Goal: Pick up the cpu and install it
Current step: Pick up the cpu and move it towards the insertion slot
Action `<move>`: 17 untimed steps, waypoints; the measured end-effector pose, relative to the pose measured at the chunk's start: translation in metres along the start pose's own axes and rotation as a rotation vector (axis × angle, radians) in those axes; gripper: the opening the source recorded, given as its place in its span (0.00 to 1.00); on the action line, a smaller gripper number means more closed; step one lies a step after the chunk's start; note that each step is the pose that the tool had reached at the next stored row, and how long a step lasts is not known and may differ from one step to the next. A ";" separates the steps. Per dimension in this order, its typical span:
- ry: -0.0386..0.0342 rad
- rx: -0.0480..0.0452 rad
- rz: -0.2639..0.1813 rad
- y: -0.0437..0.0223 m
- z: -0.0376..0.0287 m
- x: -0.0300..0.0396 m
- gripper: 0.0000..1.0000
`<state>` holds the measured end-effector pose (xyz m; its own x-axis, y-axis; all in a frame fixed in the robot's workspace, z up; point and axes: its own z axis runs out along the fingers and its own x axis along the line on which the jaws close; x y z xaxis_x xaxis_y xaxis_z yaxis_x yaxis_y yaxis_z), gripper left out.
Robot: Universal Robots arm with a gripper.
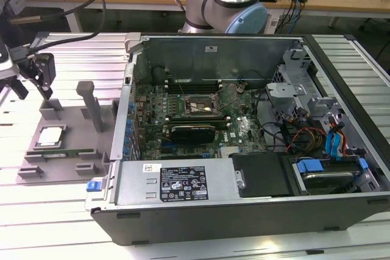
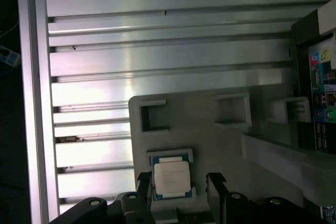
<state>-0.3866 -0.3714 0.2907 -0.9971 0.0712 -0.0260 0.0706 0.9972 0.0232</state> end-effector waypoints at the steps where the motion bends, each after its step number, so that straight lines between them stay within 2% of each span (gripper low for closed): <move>1: 0.0000 0.0000 0.000 0.0000 0.0010 0.0001 0.55; 11: -0.0001 -0.0001 0.000 -0.0002 0.0098 0.0003 0.55; 17: -0.0001 0.0000 0.000 -0.0005 0.0188 0.0005 0.55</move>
<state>-0.3866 -0.3714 0.2719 -0.9971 0.0713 -0.0261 0.0707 0.9972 0.0232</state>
